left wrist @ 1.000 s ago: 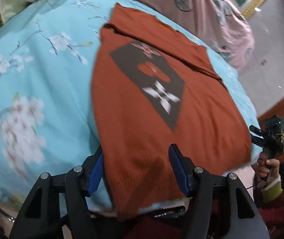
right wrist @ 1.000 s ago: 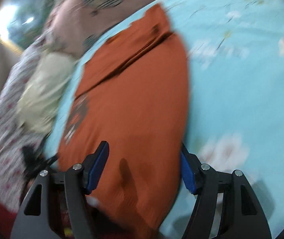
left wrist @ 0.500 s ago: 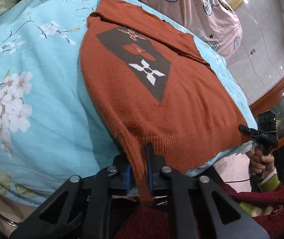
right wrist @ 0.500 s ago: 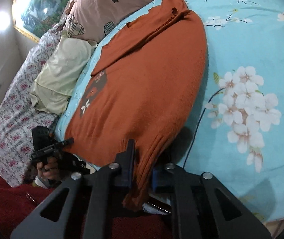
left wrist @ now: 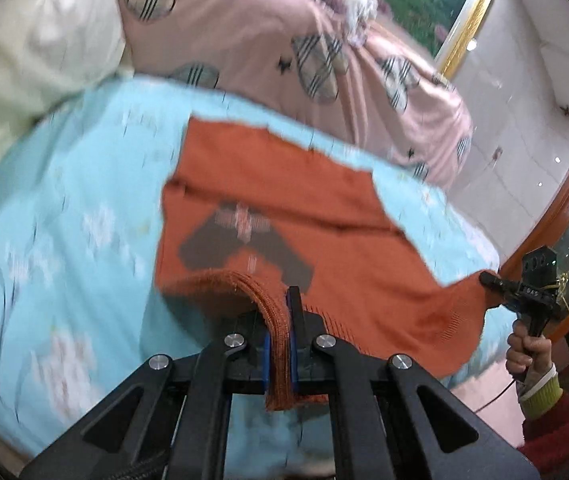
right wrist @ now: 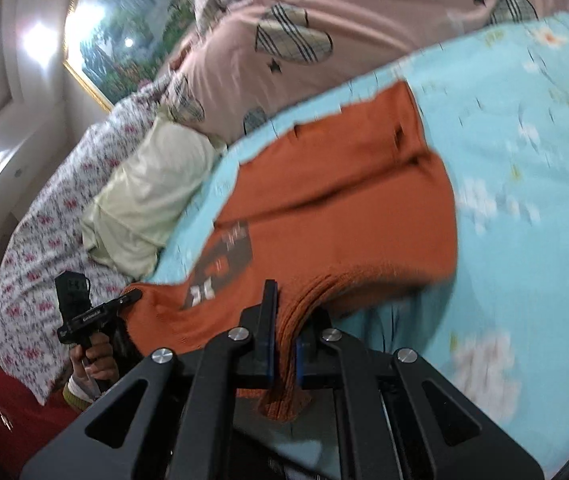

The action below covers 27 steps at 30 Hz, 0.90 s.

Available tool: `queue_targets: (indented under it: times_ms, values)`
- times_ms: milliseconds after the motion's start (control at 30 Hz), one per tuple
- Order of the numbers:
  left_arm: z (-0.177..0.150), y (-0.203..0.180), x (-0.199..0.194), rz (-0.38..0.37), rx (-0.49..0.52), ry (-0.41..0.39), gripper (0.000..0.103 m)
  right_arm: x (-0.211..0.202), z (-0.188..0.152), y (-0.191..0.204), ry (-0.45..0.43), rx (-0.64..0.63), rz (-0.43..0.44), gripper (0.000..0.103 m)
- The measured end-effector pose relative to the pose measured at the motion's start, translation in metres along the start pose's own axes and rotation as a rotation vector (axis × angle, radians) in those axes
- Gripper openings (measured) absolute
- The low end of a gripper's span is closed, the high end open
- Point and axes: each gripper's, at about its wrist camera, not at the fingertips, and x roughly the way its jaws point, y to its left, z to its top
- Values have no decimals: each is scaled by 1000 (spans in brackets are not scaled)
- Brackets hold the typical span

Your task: Fold small clothes

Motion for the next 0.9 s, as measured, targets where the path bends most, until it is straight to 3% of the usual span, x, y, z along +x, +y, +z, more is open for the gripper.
queue_targets:
  times_ms: [167, 367, 633, 900]
  values:
    - [62, 0, 34, 33, 6, -85, 5, 24, 55, -9, -53, -23, -14, 8]
    - [122, 19, 95, 84, -37, -124, 5, 68, 117, -37, -58, -2, -88, 8]
    - [169, 57, 171, 146, -85, -92, 5, 133, 173, -90, -25, 91, -150, 8]
    - [187, 99, 238, 190, -157, -37, 5, 186, 194, -127, 39, 149, -209, 8]
